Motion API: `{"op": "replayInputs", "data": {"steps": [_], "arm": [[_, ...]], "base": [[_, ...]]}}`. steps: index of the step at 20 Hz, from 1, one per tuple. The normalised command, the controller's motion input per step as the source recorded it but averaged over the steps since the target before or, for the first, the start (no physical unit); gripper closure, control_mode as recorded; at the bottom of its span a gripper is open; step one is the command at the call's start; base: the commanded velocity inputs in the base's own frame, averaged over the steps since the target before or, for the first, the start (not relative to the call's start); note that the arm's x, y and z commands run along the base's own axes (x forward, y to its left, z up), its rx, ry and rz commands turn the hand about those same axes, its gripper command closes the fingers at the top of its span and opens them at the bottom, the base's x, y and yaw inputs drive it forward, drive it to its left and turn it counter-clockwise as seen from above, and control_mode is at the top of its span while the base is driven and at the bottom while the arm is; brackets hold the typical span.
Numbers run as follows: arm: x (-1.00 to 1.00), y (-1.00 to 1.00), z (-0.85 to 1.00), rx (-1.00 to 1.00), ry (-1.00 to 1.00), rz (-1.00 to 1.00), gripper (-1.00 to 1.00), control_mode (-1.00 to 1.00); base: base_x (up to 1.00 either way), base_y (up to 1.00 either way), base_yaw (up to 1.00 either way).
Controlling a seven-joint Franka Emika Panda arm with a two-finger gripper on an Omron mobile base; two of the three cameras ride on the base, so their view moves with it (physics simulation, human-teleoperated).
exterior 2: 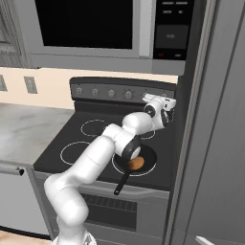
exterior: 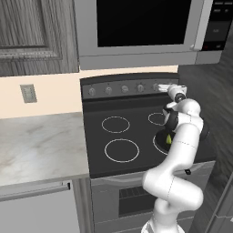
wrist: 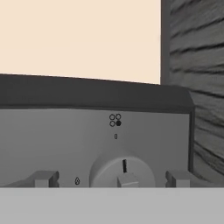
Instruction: Put the lemon wedge and potato in the pan. Then turn on the front right burner and set the heat to medium.
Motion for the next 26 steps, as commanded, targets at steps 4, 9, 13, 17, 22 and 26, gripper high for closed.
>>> {"op": "replayInputs", "data": {"steps": [4, 9, 13, 17, 22, 26], "arm": [[0.00, 0.00, 0.00, 0.00, 0.00, 0.00, 1.00, -1.00], [0.00, 0.00, 0.00, 0.00, 0.00, 0.00, 1.00, -1.00], [0.00, 0.00, 0.00, 0.00, 0.00, 0.00, 1.00, -1.00], [0.00, 0.00, -0.05, -0.06, 0.00, 0.00, 1.00, -1.00], [0.00, 0.04, -0.22, -0.23, 0.04, 0.02, 1.00, -1.00], [0.00, 0.04, -0.26, -0.32, 0.00, 0.07, 1.00, -1.00]], "base": [[0.00, 0.00, 0.00], [0.00, 0.00, 0.00], [0.00, 0.00, 0.00], [0.00, 0.00, 0.00], [0.00, 0.00, 0.00], [0.00, 0.00, 0.00]]}}
